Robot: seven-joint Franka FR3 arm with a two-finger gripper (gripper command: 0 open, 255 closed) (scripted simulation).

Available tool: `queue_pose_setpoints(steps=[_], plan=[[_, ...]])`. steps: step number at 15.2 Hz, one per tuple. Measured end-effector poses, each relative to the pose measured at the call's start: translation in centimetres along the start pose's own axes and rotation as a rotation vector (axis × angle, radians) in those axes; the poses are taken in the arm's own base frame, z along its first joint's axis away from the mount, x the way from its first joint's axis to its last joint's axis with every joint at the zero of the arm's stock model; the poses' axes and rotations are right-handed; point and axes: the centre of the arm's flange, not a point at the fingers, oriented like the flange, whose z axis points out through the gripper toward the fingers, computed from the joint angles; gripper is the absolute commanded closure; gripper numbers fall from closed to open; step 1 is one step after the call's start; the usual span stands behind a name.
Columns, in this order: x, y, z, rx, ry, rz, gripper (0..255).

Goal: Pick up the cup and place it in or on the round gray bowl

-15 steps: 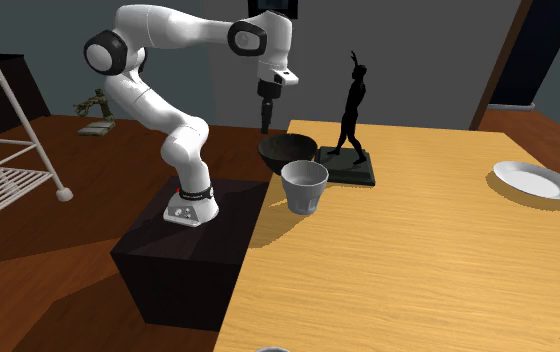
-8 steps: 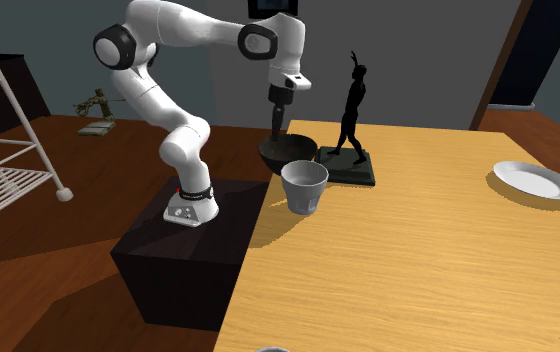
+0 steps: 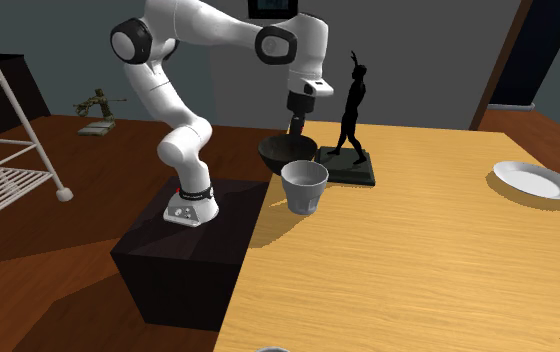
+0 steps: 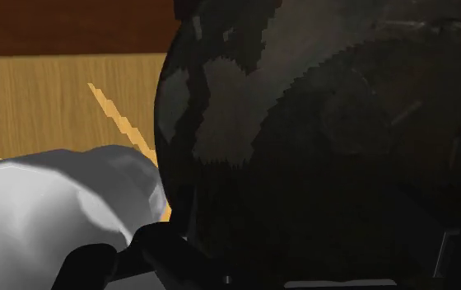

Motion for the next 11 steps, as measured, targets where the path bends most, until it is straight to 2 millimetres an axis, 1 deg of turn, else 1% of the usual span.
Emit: queue_pose_setpoints(steps=[1, 3, 5, 6, 8, 11], plan=[[1.0, 1.3, 0.1, -0.006, 0.004, 0.017, 0], [2.3, 2.8, -0.4, -0.016, 0.010, 0.050, 0], [3.3, 4.9, -0.8, -0.027, 0.016, 0.084, 0], [4.1, 5.9, -0.7, -0.032, 0.020, 0.101, 0], [4.7, 6.9, -0.4, -0.036, 0.021, 0.114, 0], [5.0, 7.3, 0.9, -0.039, 0.027, 0.119, 0]])
